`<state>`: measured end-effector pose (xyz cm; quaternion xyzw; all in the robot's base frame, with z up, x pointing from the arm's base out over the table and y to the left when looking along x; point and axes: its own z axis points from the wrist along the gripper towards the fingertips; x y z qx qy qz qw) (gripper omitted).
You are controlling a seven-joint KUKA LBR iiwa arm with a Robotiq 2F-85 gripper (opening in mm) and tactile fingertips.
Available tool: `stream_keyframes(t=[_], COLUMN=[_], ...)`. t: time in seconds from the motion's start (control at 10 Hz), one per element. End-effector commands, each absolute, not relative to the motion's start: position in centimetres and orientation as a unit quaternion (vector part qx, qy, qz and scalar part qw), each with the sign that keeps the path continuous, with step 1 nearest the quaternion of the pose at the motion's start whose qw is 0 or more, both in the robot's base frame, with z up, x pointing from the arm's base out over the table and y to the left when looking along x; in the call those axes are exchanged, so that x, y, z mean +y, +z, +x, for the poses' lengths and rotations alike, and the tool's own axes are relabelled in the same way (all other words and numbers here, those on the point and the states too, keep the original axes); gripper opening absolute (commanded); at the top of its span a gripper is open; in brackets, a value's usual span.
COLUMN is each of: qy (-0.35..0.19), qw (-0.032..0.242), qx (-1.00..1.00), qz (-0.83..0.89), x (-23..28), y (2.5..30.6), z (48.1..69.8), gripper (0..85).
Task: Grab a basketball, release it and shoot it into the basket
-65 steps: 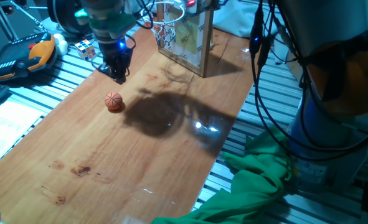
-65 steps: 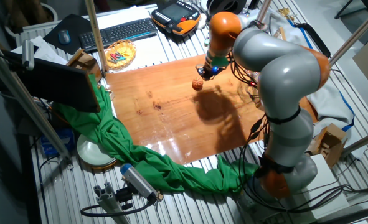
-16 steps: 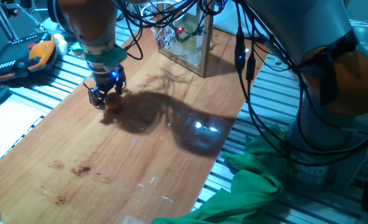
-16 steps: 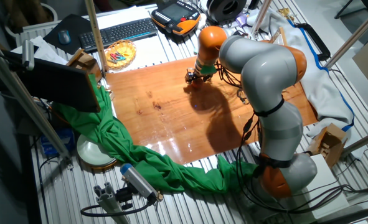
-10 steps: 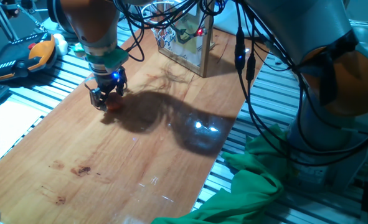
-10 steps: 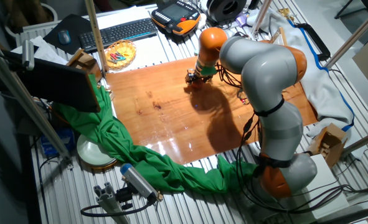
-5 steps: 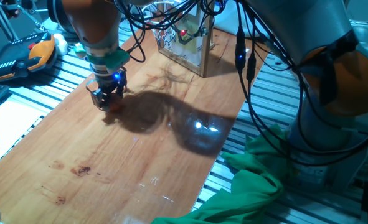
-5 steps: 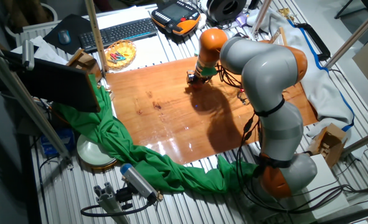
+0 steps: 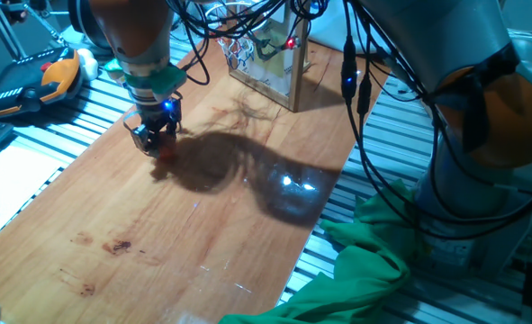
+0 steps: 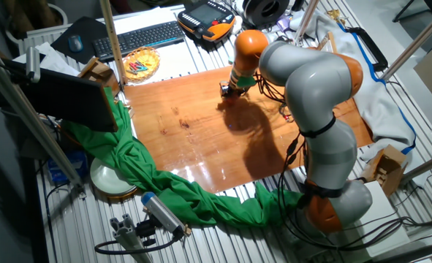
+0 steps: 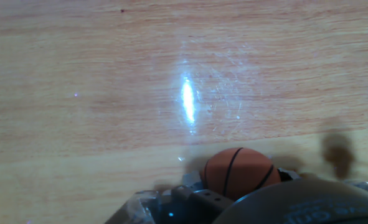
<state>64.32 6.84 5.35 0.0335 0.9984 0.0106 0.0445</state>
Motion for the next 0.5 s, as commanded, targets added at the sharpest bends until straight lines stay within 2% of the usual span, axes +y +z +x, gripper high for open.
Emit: stream_keyframes(t=[0.0, 0.3, 0.4], qy=[0.008, 0.01, 0.01], qw=[0.045, 0.041, 0.041], qx=[0.998, 0.998, 0.998], qz=[0.036, 0.044, 0.048], x=[6.8, 5.8, 5.5], y=[6.2, 10.0, 11.2], z=[64.3, 64.1, 63.8], gripper=[15.0, 1.0, 1.0])
